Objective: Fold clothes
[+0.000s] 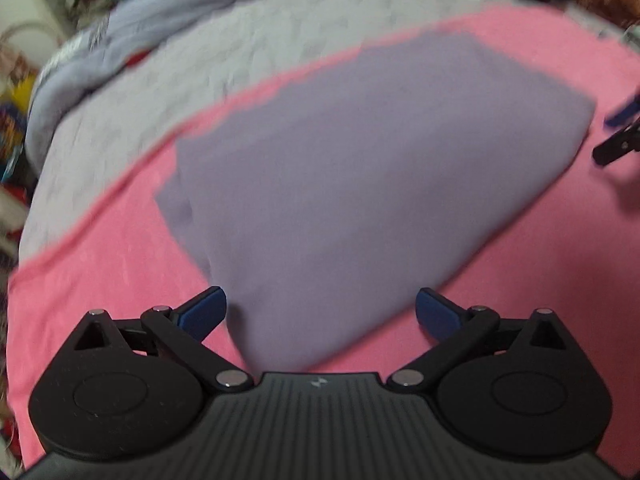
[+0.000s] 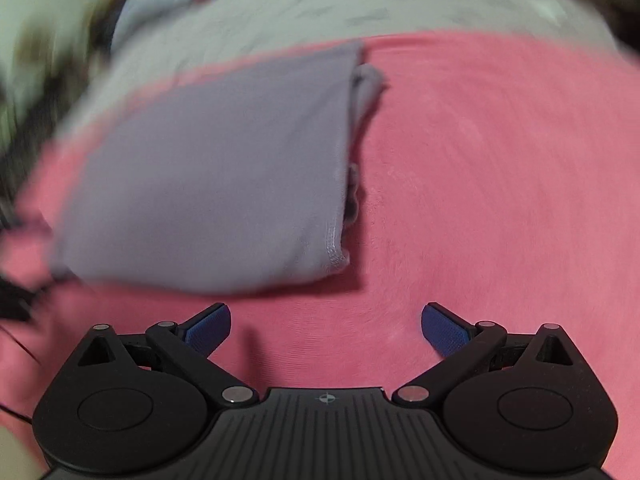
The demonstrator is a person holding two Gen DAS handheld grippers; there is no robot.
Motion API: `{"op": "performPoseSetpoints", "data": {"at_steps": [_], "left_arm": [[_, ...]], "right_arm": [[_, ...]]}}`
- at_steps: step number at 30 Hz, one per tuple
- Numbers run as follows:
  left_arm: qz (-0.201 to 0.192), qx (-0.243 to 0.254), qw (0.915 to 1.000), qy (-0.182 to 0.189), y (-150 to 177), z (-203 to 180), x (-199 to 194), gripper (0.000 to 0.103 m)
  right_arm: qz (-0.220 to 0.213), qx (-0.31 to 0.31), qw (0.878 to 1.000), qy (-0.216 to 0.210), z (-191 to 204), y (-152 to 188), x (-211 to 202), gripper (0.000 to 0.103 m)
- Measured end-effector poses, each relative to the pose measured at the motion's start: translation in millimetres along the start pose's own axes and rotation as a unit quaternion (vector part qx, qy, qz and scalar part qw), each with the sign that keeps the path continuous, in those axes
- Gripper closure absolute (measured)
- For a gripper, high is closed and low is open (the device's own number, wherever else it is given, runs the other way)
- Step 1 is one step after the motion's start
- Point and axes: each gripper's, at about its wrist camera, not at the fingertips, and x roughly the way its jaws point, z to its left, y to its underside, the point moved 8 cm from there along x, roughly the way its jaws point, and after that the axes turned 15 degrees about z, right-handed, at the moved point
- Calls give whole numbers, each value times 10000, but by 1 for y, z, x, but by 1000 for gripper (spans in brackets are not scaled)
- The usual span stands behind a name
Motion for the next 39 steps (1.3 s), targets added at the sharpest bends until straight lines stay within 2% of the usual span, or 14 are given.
{"op": "performPoseSetpoints", "data": {"at_steps": [4, 8, 13, 18, 21, 23, 25, 26, 28, 30, 32, 33, 35, 39], "left_arm": [[-541, 94, 9977, 392, -52, 1, -4, 1], [-758, 425, 9941, 644, -95, -21, 14, 1], [-881, 1195, 9826, 1119, -113, -62, 32, 1], [-887, 1514, 9790, 1037, -122, -64, 50, 4], [-966, 1434, 9834, 543, -137, -44, 56, 4], [-905, 1141, 9892, 139, -147, -26, 61, 5], [-589, 204, 9980, -68, -148, -4, 65, 6], [-450, -371, 9983, -34, -142, 6, 66, 6], [-283, -1262, 9916, -18, -122, 20, 67, 5], [-179, -1809, 9833, -67, -95, 24, 68, 6], [-79, -2327, 9724, -116, -68, 26, 69, 11], [-146, -2456, 9692, -127, -58, 25, 64, 24], [-147, -2388, 9708, -176, -47, 19, 52, 42], [46, -2399, 9708, -50, -29, 14, 38, 86]], "right_arm": [[-511, 1594, 9745, -1494, -26, 6, -10, 0], [-1103, 2432, 9361, -2289, -49, 5, 2, 0], [-1316, 2751, 9231, -2342, -54, -5, 10, 0], [-1012, 2775, 9242, -2421, -50, -30, 20, 0], [-1098, 2695, 9242, -2472, -48, -29, 17, 0], [-1165, 2473, 9330, -2339, -43, -26, 14, 0], [-998, 2155, 9526, -1900, -32, -20, 6, 0], [-816, 1946, 9678, -1374, -24, -20, 2, 2], [-678, 1304, 9886, -336, -3, -18, -11, 4], [-823, 408, 9939, 614, 23, -17, -28, 13], [-781, -151, 9949, 618, 51, -23, -21, 38], [-755, -421, 9945, 596, 65, -27, -18, 46], [-700, -962, 9914, 551, 92, -32, -10, 82], [-629, -1977, 9771, 481, 145, -46, 9, 92]]}}
